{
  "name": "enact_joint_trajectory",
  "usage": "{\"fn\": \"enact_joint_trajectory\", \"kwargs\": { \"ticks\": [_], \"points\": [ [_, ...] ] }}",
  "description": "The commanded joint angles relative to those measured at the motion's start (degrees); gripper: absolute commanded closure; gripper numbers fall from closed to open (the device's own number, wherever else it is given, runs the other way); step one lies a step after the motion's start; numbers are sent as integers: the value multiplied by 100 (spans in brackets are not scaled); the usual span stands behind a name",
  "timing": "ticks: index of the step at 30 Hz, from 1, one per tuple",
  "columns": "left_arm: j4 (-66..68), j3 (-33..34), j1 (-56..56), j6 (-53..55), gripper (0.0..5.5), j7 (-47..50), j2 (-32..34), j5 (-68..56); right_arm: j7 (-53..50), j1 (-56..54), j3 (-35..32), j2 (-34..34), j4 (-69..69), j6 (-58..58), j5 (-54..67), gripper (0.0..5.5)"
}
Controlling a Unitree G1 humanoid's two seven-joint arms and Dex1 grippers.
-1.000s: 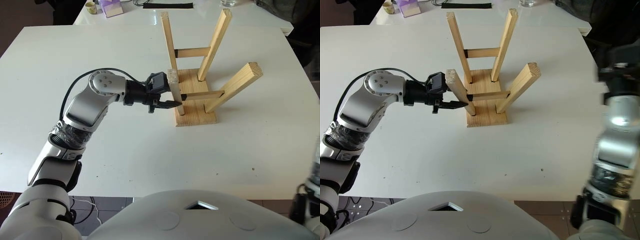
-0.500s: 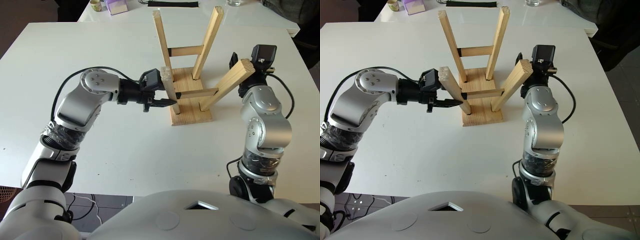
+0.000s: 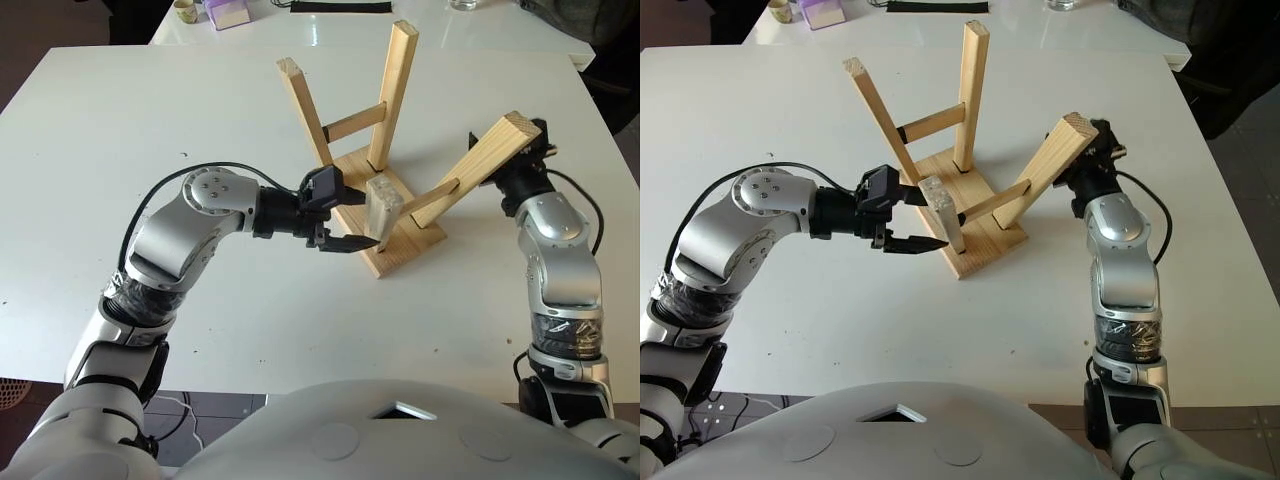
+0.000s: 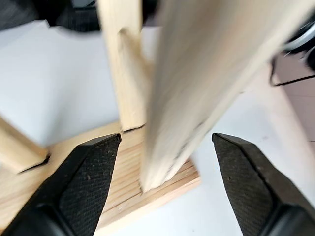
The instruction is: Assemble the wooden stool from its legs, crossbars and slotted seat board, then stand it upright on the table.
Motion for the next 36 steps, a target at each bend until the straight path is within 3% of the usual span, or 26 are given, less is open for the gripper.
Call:
{"fn": "enact_joint_trajectory", "kwargs": {
  "ticks": [1,7,11,15,21,30,34,36],
  "points": [
    [224,204,89,-128,206,-11,247,141,417,494,-43,-665,-105,-336,-209,181],
    [967,646,459,-862,206,-161,831,530,2217,2464,-493,-2220,-1460,-222,95,181],
    [1407,340,337,-1521,206,248,278,1053,3156,3120,-574,-2692,-2220,76,619,181],
    [1219,-230,510,-1710,206,509,-382,1298,3337,2792,172,-2542,-2154,150,738,181],
    [940,-667,832,-1863,206,375,-384,1535,3045,1981,1278,-2129,-731,-424,97,181],
    [800,-1022,711,-1743,206,393,-836,1543,2727,838,1770,-1811,969,-1485,-405,181],
    [951,-698,531,-1534,206,431,-934,1356,2582,324,1838,-1722,1763,-1969,-562,181],
    [1064,-360,584,-1515,206,343,-641,1283,2394,160,1791,-1738,2128,-2187,-660,181]
  ]
}}
